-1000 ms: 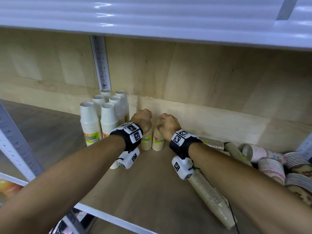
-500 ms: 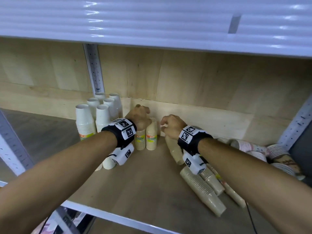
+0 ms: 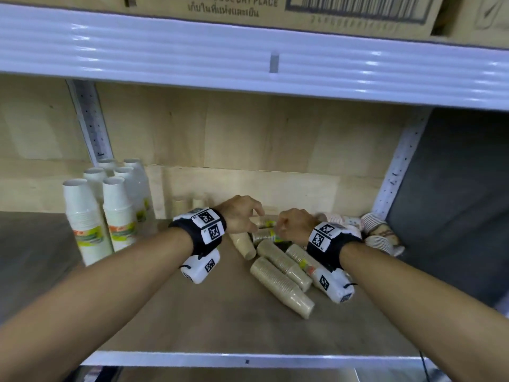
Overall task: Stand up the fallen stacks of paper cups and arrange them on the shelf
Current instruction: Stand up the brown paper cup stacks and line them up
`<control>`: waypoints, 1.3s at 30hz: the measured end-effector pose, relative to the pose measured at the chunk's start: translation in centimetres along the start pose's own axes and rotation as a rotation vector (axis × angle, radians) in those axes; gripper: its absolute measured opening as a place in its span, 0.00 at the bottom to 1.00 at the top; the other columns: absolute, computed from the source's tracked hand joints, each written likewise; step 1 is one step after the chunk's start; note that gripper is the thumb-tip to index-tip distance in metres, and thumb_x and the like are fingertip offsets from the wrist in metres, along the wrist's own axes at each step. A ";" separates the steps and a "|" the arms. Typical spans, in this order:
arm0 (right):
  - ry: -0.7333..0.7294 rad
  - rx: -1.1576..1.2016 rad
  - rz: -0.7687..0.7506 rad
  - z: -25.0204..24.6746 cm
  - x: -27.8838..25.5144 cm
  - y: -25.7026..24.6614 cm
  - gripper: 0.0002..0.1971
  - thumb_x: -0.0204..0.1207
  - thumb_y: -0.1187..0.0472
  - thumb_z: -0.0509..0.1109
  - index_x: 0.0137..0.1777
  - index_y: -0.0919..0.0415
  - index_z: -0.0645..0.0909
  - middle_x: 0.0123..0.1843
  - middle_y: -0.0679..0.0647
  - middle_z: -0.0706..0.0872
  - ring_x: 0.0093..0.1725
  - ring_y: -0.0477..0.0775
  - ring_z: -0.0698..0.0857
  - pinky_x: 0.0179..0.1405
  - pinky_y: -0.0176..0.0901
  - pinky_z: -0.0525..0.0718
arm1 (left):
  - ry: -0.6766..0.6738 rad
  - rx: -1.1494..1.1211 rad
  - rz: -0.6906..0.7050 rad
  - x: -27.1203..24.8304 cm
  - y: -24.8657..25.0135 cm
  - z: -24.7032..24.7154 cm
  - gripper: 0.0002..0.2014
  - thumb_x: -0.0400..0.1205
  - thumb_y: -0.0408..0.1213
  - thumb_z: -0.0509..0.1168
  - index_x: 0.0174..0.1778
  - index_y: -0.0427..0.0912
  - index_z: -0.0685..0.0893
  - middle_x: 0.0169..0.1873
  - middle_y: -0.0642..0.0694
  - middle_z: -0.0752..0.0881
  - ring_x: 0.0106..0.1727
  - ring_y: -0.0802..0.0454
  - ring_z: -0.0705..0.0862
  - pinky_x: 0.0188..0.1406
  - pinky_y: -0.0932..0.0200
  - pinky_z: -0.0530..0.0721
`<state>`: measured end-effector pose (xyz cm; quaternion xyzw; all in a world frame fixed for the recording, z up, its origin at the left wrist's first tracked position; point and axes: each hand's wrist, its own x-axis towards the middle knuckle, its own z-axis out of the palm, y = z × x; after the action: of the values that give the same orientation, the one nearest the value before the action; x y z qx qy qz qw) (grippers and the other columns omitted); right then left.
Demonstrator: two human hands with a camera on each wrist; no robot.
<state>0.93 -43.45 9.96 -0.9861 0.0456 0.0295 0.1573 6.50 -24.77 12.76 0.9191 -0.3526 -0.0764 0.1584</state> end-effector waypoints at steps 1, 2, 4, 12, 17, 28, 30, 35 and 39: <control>-0.004 0.008 -0.002 0.4 -0.7 0.6 0.04 0.73 0.55 0.72 0.47 0.46 0.84 0.48 0.45 0.83 0.51 0.52 0.85 0.44 0.41 0.81 | -0.022 0.005 0.027 0.1 0.6 0.8 0.22 0.76 0.44 0.75 0.67 0.53 0.83 0.60 0.48 0.83 0.56 0.52 0.81 0.53 0.59 0.79; -0.010 0.009 0.002 0.9 -1.4 1.1 0.05 0.72 0.54 0.72 0.46 0.44 0.83 0.44 0.43 0.82 0.49 0.51 0.84 0.41 0.39 0.79 | -0.045 0.008 0.045 0.3 1.1 1.7 0.21 0.76 0.44 0.75 0.66 0.53 0.83 0.59 0.49 0.83 0.56 0.51 0.82 0.51 0.60 0.79; -0.020 0.021 0.012 1.9 -2.9 1.8 0.03 0.70 0.51 0.71 0.43 0.42 0.82 0.41 0.45 0.84 0.48 0.51 0.84 0.44 0.43 0.79 | -0.089 -0.003 0.078 0.3 2.0 3.6 0.22 0.75 0.44 0.76 0.65 0.53 0.84 0.59 0.50 0.83 0.57 0.51 0.82 0.50 0.61 0.79; 0.055 0.117 0.009 6.1 -6.2 3.7 0.26 0.67 0.30 0.58 0.45 0.52 0.81 0.37 0.46 0.84 0.38 0.47 0.83 0.36 0.44 0.78 | -0.264 -0.015 0.097 0.2 2.9 9.7 0.24 0.69 0.50 0.78 0.62 0.57 0.85 0.58 0.55 0.86 0.59 0.54 0.84 0.61 0.49 0.84; 0.065 0.105 0.017 6.7 -6.8 4.4 0.15 0.77 0.59 0.70 0.33 0.45 0.69 0.31 0.40 0.72 0.30 0.37 0.71 0.26 0.28 0.63 | -0.269 0.054 0.150 0.3 2.6 11.2 0.25 0.70 0.43 0.79 0.64 0.51 0.83 0.64 0.52 0.81 0.64 0.52 0.79 0.65 0.54 0.79; 0.034 0.146 0.097 7.6 -6.2 4.4 0.20 0.72 0.57 0.75 0.63 0.59 0.83 0.36 0.45 0.79 0.38 0.47 0.79 0.30 0.31 0.70 | -0.329 0.360 0.187 0.4 2.2 11.7 0.33 0.61 0.58 0.78 0.62 0.68 0.76 0.62 0.54 0.78 0.63 0.47 0.73 0.64 0.43 0.74; 0.028 0.157 0.111 7.9 -6.0 4.4 0.22 0.70 0.56 0.77 0.65 0.58 0.82 0.40 0.48 0.85 0.38 0.46 0.82 0.28 0.28 0.69 | -0.337 0.392 0.182 0.2 2.3 11.6 0.34 0.63 0.57 0.78 0.66 0.67 0.76 0.61 0.53 0.78 0.63 0.46 0.73 0.65 0.43 0.72; 0.003 0.160 0.116 7.8 -6.2 3.9 0.23 0.69 0.54 0.78 0.64 0.57 0.82 0.52 0.54 0.89 0.53 0.54 0.87 0.44 0.38 0.77 | -0.345 0.419 0.175 0.0 2.5 11.4 0.35 0.62 0.56 0.79 0.66 0.68 0.76 0.60 0.51 0.79 0.61 0.46 0.74 0.64 0.42 0.72; -0.002 0.188 0.118 7.7 -6.4 3.8 0.21 0.70 0.56 0.77 0.63 0.58 0.83 0.49 0.55 0.90 0.45 0.51 0.87 0.47 0.44 0.87 | -0.336 0.422 0.158 0.3 2.2 11.7 0.35 0.60 0.57 0.80 0.64 0.69 0.76 0.59 0.52 0.79 0.61 0.45 0.75 0.64 0.42 0.73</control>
<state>-6.14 -44.14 1.90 -0.9625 0.1062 0.0352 0.2473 2.38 -29.30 2.50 0.8758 -0.4527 -0.1401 -0.0919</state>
